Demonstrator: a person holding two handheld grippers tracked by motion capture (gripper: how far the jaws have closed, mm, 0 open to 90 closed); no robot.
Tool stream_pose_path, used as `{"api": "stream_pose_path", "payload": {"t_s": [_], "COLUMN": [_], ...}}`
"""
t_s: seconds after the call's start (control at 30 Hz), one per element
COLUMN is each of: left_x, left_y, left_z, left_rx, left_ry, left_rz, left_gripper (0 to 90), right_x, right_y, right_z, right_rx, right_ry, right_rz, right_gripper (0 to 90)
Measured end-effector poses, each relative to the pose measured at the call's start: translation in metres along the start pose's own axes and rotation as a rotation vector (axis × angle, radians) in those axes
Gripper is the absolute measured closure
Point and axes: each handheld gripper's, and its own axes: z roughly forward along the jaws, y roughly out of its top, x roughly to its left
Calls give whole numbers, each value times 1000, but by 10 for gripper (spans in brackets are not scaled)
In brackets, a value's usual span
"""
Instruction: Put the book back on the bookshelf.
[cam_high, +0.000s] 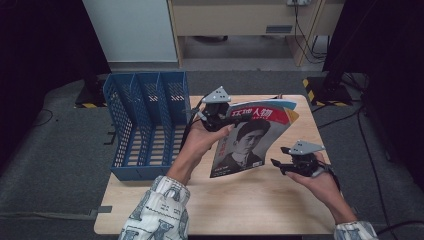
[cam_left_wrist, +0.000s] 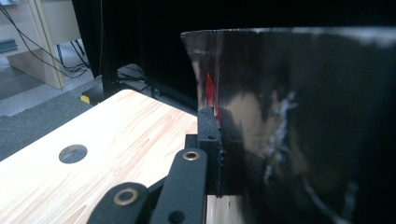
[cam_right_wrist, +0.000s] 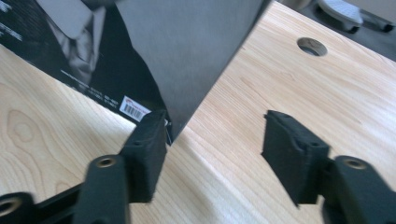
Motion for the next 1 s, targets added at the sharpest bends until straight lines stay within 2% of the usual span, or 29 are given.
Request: {"api": "stream_pose_path", "payload": {"t_s": [0.2, 0.3, 0.47, 0.57, 0.77, 0.9, 1.0], "left_x": [-3, -5, -6, -4, -4, -4, -5], "left_y": [2, 3, 2, 1, -2, -6, -7], "left_z": [-2, -3, -9, -15, -26, -33, -37], "left_rx": [-13, -15, -41, -78, -120, -139, -135], "left_ry": [12, 23, 41, 55, 76, 83, 88], "left_rz": [-26, -40, -115, -161, -207, -228, -231], "left_gripper": [866, 865, 866, 866, 866, 866, 866], "right_x": [7, 9, 9, 8, 7, 8, 8], "right_y": [-23, -32, -44, -52, -59, -60, -62], "right_z": [5, 9, 16, 18, 21, 24, 26], "right_rx": [2, 35, 82, 102, 128, 135, 149], "right_ry": [-26, -41, -69, -82, -97, -101, -103], "right_rz": [51, 60, 109, 119, 132, 131, 135], "right_gripper": [290, 274, 272, 268, 247, 236, 231]}}
